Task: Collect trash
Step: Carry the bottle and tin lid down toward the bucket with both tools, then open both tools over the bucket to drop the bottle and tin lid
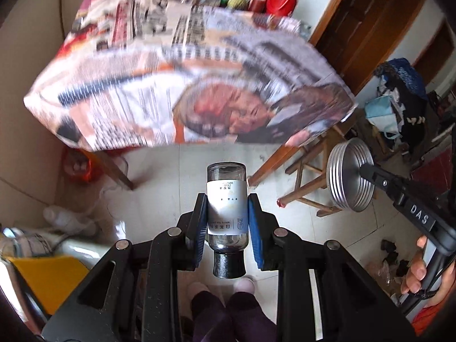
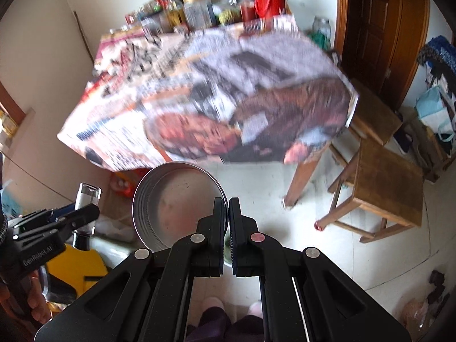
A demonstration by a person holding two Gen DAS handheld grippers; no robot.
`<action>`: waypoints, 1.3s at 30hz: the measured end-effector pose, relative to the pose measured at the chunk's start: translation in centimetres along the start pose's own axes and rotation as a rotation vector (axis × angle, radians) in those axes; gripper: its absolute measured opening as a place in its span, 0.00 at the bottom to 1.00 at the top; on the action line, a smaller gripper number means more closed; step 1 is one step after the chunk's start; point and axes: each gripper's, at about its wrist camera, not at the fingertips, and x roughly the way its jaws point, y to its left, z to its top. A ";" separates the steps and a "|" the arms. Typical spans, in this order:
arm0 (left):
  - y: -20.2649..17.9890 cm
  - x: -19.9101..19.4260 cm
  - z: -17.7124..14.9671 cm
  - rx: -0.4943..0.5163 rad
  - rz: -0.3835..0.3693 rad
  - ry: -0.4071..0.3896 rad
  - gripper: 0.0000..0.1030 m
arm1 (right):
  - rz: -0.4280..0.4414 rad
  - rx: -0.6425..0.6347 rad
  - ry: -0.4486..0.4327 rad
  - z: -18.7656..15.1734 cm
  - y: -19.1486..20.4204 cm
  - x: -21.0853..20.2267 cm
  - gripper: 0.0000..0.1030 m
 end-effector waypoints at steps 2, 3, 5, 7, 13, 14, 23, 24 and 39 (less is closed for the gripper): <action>0.4 2.5 -0.8 -0.022 0.012 0.024 0.26 | 0.000 0.005 0.038 -1.2 -1.1 2.7 0.03; 0.7 4.1 -1.4 -0.032 0.026 0.034 0.26 | 0.000 0.007 0.053 -1.7 -1.6 3.8 0.03; 1.2 6.6 -2.3 -0.047 0.035 0.049 0.26 | 0.004 0.009 0.091 -2.9 -2.5 6.5 0.03; 1.8 9.8 -3.8 -0.062 0.047 0.078 0.26 | -0.006 -0.002 0.122 -4.2 -3.3 9.5 0.03; 3.2 16.8 -7.1 -0.110 0.057 0.147 0.26 | 0.011 -0.029 0.175 -6.8 -4.2 16.6 0.03; 3.3 17.8 -7.6 -0.114 0.058 0.154 0.26 | 0.019 -0.038 0.181 -7.2 -4.0 17.8 0.03; 4.5 23.9 -10.1 -0.157 0.054 0.190 0.26 | 0.100 -0.055 0.361 -9.7 -3.2 25.7 0.14; 4.6 24.5 -10.4 -0.168 0.046 0.199 0.26 | 0.114 -0.043 0.369 -9.9 -3.4 26.0 0.19; 2.5 27.4 -9.0 -0.188 0.016 0.329 0.37 | 0.077 -0.009 0.310 -7.9 -6.0 20.9 0.25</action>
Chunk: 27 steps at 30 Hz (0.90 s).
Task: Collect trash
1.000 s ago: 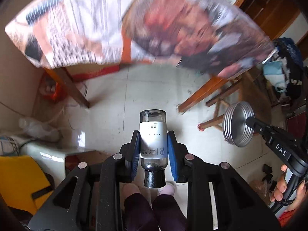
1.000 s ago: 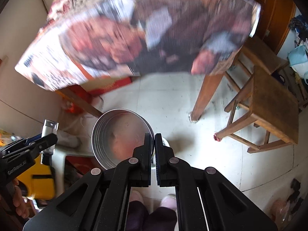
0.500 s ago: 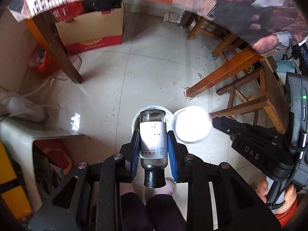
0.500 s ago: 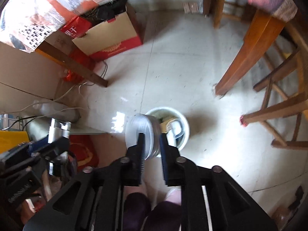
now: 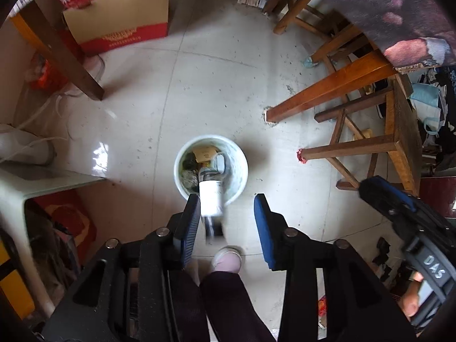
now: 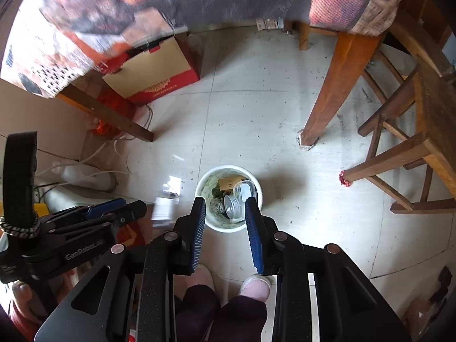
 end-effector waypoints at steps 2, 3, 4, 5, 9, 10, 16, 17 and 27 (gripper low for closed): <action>-0.6 -2.0 -0.1 0.018 0.022 -0.017 0.37 | 0.006 -0.002 -0.013 0.2 0.4 -1.6 0.25; -1.0 -3.1 -0.3 0.025 0.031 -0.027 0.37 | 0.011 -0.006 -0.021 0.3 0.7 -2.8 0.25; -1.3 -4.4 -0.4 0.032 0.037 -0.037 0.37 | 0.016 -0.010 -0.029 0.4 1.0 -3.9 0.25; -1.6 -5.2 -0.5 0.036 0.041 -0.043 0.37 | 0.021 -0.016 -0.042 0.5 1.3 -5.4 0.25; -3.2 -11.8 -1.0 0.058 0.055 -0.105 0.37 | 0.035 -0.046 -0.087 0.7 2.4 -10.7 0.25; -3.6 -13.4 -1.2 0.059 0.055 -0.123 0.37 | 0.038 -0.055 -0.101 0.8 2.8 -12.3 0.25; -6.6 -26.1 -3.3 0.069 0.022 -0.285 0.37 | 0.042 -0.118 -0.230 0.6 5.3 -22.9 0.25; -7.0 -27.4 -3.6 0.074 0.018 -0.306 0.37 | 0.041 -0.132 -0.262 0.4 5.9 -25.1 0.25; -10.7 -47.1 -10.3 0.228 -0.016 -0.664 0.51 | 0.059 -0.191 -0.608 -3.4 10.8 -42.0 0.25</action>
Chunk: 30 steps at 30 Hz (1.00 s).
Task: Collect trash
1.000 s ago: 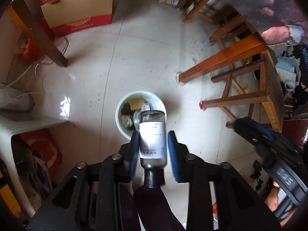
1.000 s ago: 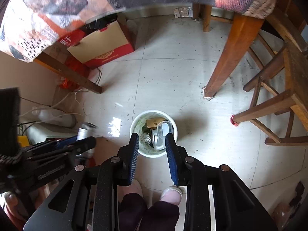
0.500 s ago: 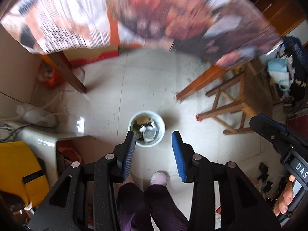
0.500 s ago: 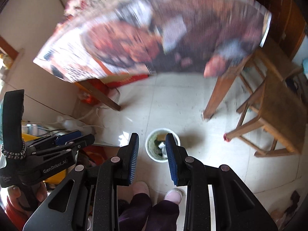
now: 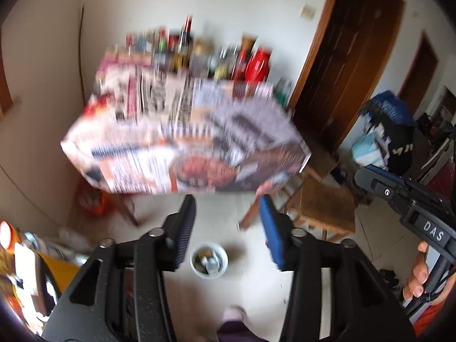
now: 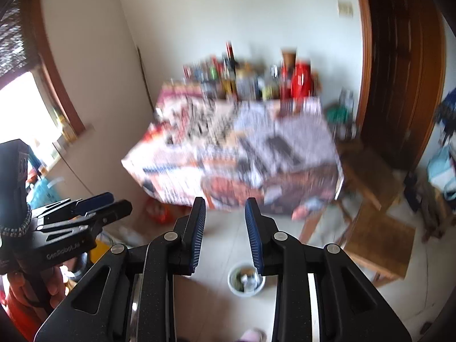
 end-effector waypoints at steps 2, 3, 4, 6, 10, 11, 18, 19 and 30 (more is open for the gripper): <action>-0.4 -3.6 0.3 0.029 -0.006 -0.063 0.52 | -0.004 -0.014 -0.063 0.6 1.8 -2.8 0.25; -0.6 -5.7 0.3 0.048 -0.008 -0.097 0.53 | -0.009 -0.022 -0.094 0.7 2.8 -4.2 0.25; -0.8 -7.3 0.1 0.061 -0.007 -0.118 0.54 | -0.014 -0.028 -0.122 0.6 3.8 -5.6 0.26; -0.7 -10.4 -0.4 0.084 0.006 -0.163 0.61 | -0.017 -0.038 -0.159 0.3 4.8 -7.5 0.39; -0.1 -15.6 -2.0 0.083 0.025 -0.238 0.89 | -0.057 -0.081 -0.252 -1.1 7.6 -10.7 0.62; 0.2 -16.5 -2.4 0.076 0.021 -0.248 0.95 | -0.070 -0.093 -0.264 -1.5 8.3 -11.3 0.71; 1.8 -20.8 -4.6 0.058 -0.006 -0.287 0.96 | -0.131 -0.117 -0.346 -3.4 11.0 -14.8 1.00; 1.9 -21.2 -4.8 0.059 -0.011 -0.289 0.96 | -0.132 -0.120 -0.349 -3.5 11.3 -14.9 1.00; 1.5 -22.6 -5.7 0.072 -0.016 -0.309 0.97 | -0.127 -0.116 -0.333 -4.3 12.1 -16.1 1.00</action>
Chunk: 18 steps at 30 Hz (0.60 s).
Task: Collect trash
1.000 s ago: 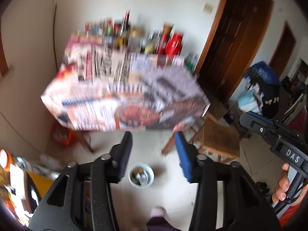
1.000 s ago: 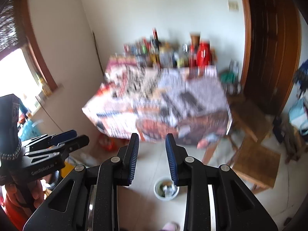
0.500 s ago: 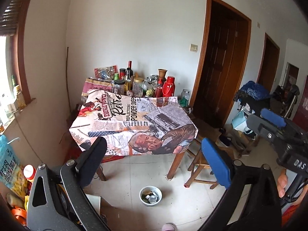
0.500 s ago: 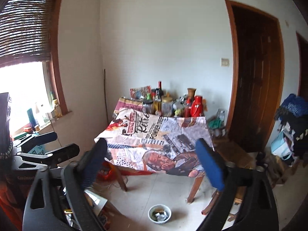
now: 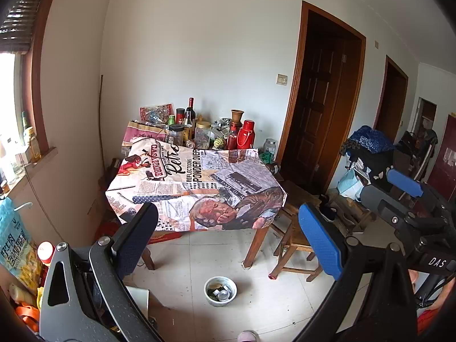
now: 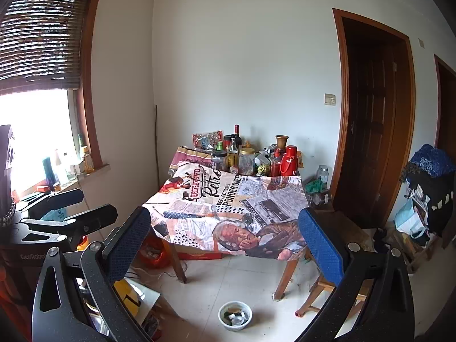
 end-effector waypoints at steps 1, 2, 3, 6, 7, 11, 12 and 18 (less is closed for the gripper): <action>0.1 -0.1 0.0 0.001 -0.001 0.000 0.97 | -0.002 0.002 0.001 0.0 -0.1 0.0 1.00; 0.0 -0.3 -0.1 0.002 -0.002 0.000 0.97 | -0.004 0.004 0.001 -0.1 0.0 -0.3 1.00; -0.1 -0.2 -0.1 0.004 -0.003 0.001 0.97 | -0.005 0.006 0.004 -0.1 -0.2 -0.2 1.00; -0.2 -0.1 -0.2 0.007 -0.004 0.006 0.97 | -0.010 0.013 0.010 -0.3 -0.4 -0.3 1.00; -0.1 -0.1 -0.2 0.008 -0.004 0.008 0.97 | -0.011 0.017 0.012 -0.4 -0.4 -0.4 1.00; -0.4 0.1 -0.2 0.023 -0.003 0.007 0.97 | -0.013 0.043 0.033 -0.5 -0.8 -0.1 1.00; -0.5 0.1 -0.2 0.027 -0.002 0.007 0.97 | -0.013 0.050 0.039 -0.5 -0.9 -0.1 1.00; -0.8 0.3 -0.2 0.033 -0.008 0.007 0.97 | -0.018 0.074 0.057 -0.5 -1.3 0.1 1.00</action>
